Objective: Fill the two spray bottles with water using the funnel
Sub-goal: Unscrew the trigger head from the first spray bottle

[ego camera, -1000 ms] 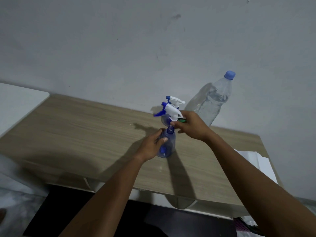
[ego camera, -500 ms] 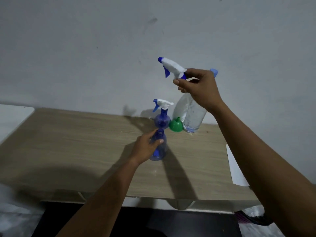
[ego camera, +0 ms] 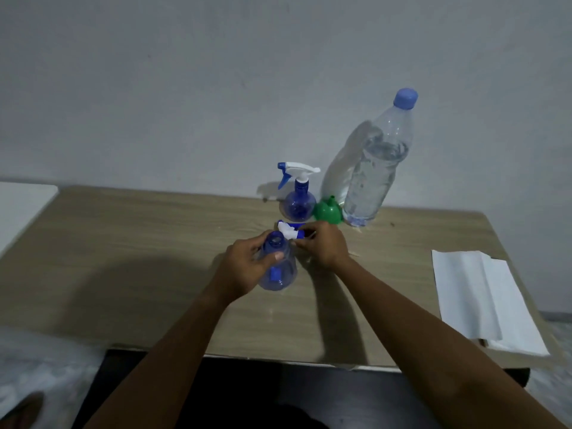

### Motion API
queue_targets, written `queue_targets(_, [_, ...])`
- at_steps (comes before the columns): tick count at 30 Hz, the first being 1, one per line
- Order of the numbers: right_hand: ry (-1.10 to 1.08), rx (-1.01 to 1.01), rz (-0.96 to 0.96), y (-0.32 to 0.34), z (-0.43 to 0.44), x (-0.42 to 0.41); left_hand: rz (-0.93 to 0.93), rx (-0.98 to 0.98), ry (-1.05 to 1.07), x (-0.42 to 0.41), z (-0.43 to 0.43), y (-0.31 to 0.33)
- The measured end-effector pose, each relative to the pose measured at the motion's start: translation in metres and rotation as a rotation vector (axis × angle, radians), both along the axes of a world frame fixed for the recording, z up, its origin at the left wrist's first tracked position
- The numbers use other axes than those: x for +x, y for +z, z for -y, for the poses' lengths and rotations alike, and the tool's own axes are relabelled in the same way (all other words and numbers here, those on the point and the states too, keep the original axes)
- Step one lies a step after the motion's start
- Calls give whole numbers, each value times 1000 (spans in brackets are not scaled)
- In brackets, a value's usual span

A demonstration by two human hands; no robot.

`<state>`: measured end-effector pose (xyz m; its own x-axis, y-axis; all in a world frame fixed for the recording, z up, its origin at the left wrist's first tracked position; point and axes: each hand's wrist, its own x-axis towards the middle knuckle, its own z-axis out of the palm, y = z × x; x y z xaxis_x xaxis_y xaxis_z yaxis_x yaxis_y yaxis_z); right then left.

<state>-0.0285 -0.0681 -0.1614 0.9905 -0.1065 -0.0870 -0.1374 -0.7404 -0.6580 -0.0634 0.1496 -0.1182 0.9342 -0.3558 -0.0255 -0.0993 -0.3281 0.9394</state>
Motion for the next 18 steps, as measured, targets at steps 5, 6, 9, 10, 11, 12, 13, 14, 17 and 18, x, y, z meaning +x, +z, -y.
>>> queue_targets(5, [-2, -6, 0, -22, -7, 2, -43, -33, 5, 8, -3, 1])
queue_targets(6, [-10, 21, -2, -23, -6, 0, -52, -30, 2, 11, -4, 1])
queue_targets(9, [-75, 109, 3, -23, 3, 1, -66, -25, -17, 18, -5, 2])
queue_targets(10, [-119, 127, 24, -20, 6, 3, -72, -30, -19, 20, -5, 2])
queue_targets(11, [-165, 152, 65, -18, 8, 5, -77, -35, -23, 22, -5, 3])
queue_targets(12, [-226, 177, 103, -16, 10, 7, -80, -40, -24, 22, -4, 3])
queue_targets(13, [-288, 207, 145, -13, 12, 9, -84, -45, -22, 22, -4, 3])
queue_targets(14, [-349, 231, 171, -10, 14, 11, -88, -52, -22, 23, -4, 3])
queue_targets(17, [-428, 277, 179, -4, 20, 22, -93, -50, -35, 25, -4, 2])
queue_targets(18, [-434, 279, 166, -3, 21, 26, -93, -49, -40, 26, -4, 1])
